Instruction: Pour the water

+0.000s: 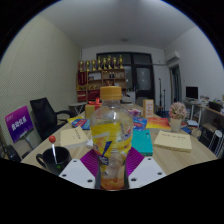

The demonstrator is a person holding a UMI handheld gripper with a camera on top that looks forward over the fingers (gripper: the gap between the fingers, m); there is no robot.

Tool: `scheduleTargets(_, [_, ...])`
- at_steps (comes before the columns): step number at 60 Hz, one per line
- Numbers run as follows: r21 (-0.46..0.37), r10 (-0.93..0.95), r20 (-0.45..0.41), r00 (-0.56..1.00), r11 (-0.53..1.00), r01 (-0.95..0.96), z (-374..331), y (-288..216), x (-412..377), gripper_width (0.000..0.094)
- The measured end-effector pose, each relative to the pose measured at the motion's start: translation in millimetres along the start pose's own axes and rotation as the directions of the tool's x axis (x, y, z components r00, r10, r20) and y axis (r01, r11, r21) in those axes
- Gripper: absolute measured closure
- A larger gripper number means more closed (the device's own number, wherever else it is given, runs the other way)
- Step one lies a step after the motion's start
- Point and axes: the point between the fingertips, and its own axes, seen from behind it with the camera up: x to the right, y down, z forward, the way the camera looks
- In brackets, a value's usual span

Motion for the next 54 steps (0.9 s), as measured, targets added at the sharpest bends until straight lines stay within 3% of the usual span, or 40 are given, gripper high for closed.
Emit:
scheduleTargets(4, [-0.005, 0.013, -0.001, 1.000, 1.000, -0.013, 1, 0, -4, 0.0602])
scheduleTargets(7, [-0.022, 0.015, -0.001, 1.000, 1.000, -0.015, 0, 0, 0, 0.0485])
scheduleTargets(11, [-0.077, 0.008, -0.010, 1.000, 0.997, -0.009, -4, 4, -2, 0.0404])
scheduleTargets(18, [-0.175, 0.048, -0.024, 0.999, 0.983, -0.052, -31, 11, -8, 0.0080])
scheduleTargets(35, [-0.223, -0.027, -0.148, 0.989, 0.975, -0.006, -182, -34, -40, 0.0101])
scheduleTargets(54, [-0.217, 0.049, -0.219, 0.974, 0.971, -0.098, -329, -89, -87, 0.0101])
